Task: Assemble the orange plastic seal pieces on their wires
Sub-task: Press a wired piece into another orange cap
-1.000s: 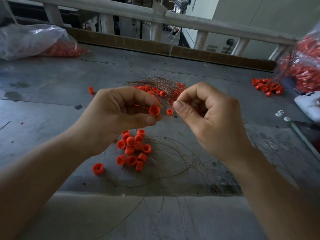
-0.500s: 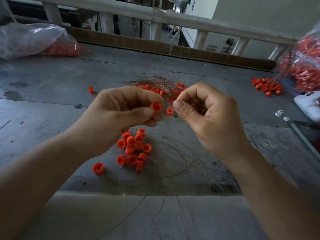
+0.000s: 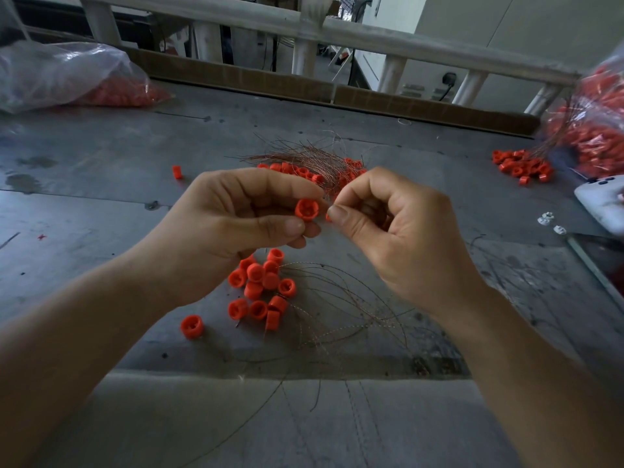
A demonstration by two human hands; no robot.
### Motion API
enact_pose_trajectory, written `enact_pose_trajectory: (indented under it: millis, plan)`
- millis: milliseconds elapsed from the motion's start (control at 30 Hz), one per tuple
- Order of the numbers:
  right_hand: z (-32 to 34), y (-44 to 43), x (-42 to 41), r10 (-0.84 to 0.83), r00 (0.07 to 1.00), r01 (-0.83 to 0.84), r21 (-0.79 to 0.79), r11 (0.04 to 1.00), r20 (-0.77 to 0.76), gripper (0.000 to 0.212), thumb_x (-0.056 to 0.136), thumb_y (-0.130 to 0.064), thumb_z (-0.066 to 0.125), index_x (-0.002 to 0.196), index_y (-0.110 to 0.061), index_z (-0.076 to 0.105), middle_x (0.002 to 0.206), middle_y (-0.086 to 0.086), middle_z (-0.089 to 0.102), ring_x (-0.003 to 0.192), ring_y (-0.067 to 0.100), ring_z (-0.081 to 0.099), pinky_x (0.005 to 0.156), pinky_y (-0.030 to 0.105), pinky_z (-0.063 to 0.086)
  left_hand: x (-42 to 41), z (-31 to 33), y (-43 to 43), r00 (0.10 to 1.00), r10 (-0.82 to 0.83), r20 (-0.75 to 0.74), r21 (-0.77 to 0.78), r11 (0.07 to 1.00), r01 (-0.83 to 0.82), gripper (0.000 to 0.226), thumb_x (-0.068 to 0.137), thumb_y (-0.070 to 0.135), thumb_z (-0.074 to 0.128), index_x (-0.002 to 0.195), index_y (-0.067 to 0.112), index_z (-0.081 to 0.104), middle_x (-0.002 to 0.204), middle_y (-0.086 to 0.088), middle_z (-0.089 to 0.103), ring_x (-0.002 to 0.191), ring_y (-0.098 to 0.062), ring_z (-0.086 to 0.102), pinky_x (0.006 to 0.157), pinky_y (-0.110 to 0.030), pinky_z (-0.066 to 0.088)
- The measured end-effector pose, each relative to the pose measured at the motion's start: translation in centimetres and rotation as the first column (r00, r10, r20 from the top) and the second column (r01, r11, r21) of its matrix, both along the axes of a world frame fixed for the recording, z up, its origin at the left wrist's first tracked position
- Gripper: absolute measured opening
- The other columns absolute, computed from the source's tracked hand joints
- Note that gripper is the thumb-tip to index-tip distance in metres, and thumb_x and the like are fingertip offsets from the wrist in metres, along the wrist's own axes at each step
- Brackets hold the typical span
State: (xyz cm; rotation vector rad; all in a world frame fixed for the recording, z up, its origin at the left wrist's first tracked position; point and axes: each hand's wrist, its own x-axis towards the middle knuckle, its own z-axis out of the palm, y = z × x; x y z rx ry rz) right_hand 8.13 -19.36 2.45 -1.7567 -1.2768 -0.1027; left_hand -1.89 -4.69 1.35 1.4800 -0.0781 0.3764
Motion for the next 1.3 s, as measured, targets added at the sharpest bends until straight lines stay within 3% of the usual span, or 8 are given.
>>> enact_pose_trajectory:
  millis: [100,233,333,633,733,833,1067,1300]
  plan:
    - [0.0,0.0,0.0,-0.004,1.0,0.004,-0.017,1.0,0.003,0.014,0.082,-0.012,0.064,0.074,-0.021,0.056,0.058,-0.011,0.049,0.057,0.007,0.047,0.05,0.011,0.039,-0.1,0.1,-0.1,1.0,-0.018,0.008,0.006,1.0,0.018,0.033,0.052,0.006,0.077,0.081,0.023,0.076,0.075,0.003,0.072,0.071,-0.008,0.068,0.062,-0.014,0.051]
    - [0.0,-0.1,0.1,-0.008,1.0,0.008,-0.013,1.0,0.008,0.012,0.082,-0.014,0.063,0.074,-0.02,0.056,0.059,-0.013,0.048,0.057,0.005,0.047,0.051,0.009,0.038,-0.1,0.0,0.1,1.0,-0.028,0.008,0.009,1.0,0.028,0.035,0.056,0.0,0.073,0.084,0.022,0.076,0.08,0.001,0.073,0.073,-0.008,0.068,0.063,-0.014,0.051]
    - [0.0,-0.1,0.1,-0.009,1.0,0.009,-0.018,1.0,0.01,0.012,0.082,-0.013,0.063,0.074,-0.02,0.056,0.058,-0.013,0.047,0.057,0.004,0.046,0.05,0.009,0.037,0.0,-0.2,0.1,1.0,-0.025,0.006,0.008,1.0,0.025,0.029,0.063,0.01,0.063,0.086,0.022,0.076,0.08,0.0,0.073,0.074,-0.009,0.068,0.064,-0.014,0.051]
    - [0.1,-0.1,0.0,-0.019,1.0,0.02,-0.016,1.0,0.024,0.013,0.082,-0.012,0.064,0.074,-0.019,0.056,0.059,-0.011,0.049,0.058,0.005,0.047,0.051,0.009,0.038,0.0,-0.4,0.5,0.999,-0.042,0.018,0.046,0.998,0.041,0.031,0.059,0.014,0.07,0.088,0.024,0.075,0.081,0.0,0.073,0.076,-0.01,0.068,0.065,-0.015,0.052]
    - [0.1,0.0,0.0,-0.018,1.0,0.018,-0.022,1.0,0.021,0.012,0.082,-0.013,0.064,0.074,-0.019,0.057,0.059,-0.011,0.049,0.057,0.005,0.047,0.05,0.009,0.038,0.0,-0.5,0.8,0.999,-0.05,-0.013,0.112,0.992,0.051,0.037,0.057,0.037,0.081,0.091,0.027,0.073,0.083,0.002,0.072,0.078,-0.011,0.068,0.067,-0.02,0.055]
    - [0.1,0.0,0.0,-0.014,1.0,0.014,-0.018,1.0,0.019,0.012,0.081,-0.013,0.063,0.074,-0.019,0.056,0.058,-0.011,0.048,0.056,0.006,0.046,0.05,0.01,0.038,0.0,-0.6,0.9,0.999,-0.031,-0.04,0.142,0.989,0.036,0.046,0.053,0.055,0.078,0.092,0.03,0.072,0.084,0.004,0.072,0.077,-0.012,0.068,0.068,-0.024,0.056]
    - [0.2,0.0,-0.1,-0.031,0.999,0.031,0.001,1.0,0.04,0.01,0.08,-0.016,0.062,0.074,-0.02,0.056,0.059,-0.004,0.053,0.061,0.016,0.051,0.05,0.012,0.04,0.1,-0.8,1.1,0.999,-0.016,-0.047,0.152,0.988,0.024,0.05,0.052,0.056,0.079,0.092,0.028,0.071,0.085,0.001,0.072,0.078,-0.016,0.068,0.069,-0.027,0.057]
    - [0.3,-0.1,-0.1,-0.018,0.999,0.019,-0.024,1.0,0.038,0.009,0.08,-0.015,0.062,0.074,-0.018,0.057,0.058,-0.007,0.051,0.056,0.01,0.048,0.048,0.011,0.038,0.2,-1.1,1.2,0.999,-0.023,-0.045,0.135,0.99,0.029,0.048,0.055,0.053,0.079,0.094,0.028,0.071,0.087,0.001,0.072,0.08,-0.015,0.069,0.069,-0.025,0.056]
